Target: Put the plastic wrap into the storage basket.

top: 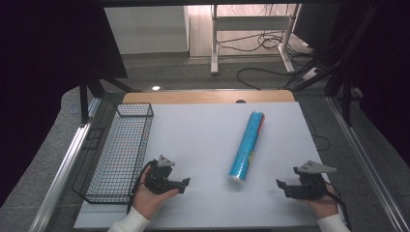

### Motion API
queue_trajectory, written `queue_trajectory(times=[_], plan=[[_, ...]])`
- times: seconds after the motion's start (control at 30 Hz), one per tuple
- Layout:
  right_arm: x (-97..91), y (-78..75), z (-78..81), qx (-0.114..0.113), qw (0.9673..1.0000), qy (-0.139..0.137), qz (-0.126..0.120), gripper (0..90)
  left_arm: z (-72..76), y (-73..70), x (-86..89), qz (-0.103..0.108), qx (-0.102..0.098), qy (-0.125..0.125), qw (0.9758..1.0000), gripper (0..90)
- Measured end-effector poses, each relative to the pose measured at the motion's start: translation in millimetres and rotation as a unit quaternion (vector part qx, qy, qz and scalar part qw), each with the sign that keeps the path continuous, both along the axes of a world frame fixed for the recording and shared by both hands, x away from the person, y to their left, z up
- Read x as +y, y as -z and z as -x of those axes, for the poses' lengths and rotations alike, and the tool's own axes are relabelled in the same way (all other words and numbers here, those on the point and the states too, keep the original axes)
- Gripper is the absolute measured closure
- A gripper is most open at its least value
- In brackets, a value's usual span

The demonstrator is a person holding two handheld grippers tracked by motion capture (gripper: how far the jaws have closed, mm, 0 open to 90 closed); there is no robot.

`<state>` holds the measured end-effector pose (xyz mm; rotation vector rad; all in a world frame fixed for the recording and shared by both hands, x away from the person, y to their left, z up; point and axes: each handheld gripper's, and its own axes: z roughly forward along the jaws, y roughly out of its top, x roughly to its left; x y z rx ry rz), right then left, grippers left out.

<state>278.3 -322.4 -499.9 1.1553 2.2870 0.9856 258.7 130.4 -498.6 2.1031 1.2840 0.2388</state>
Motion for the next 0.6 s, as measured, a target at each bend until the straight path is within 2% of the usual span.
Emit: queue_trajectory(times=[0.17, 0.43, 0.6], plan=[[0.9, 3.7, -2.9, 0.0, 1.0, -0.002, 0.008, 17.0, 2.2, -0.1, 0.3, -0.003, 0.001, 0.0, 1.0, 16.5], [-0.4, 0.7, -1.3, -0.007, 1.0, 0.006, 0.004, 16.9, 5.9, -0.4, 4.1, 0.0, -0.001, -0.005, 1.0, 16.2], [-2.7, -2.5, 2.1, -0.011, 0.9999, 0.013, 0.001, 16.9, 8.7, -4.4, -1.2, 0.005, -0.006, 0.002, 1.0, 15.9]])
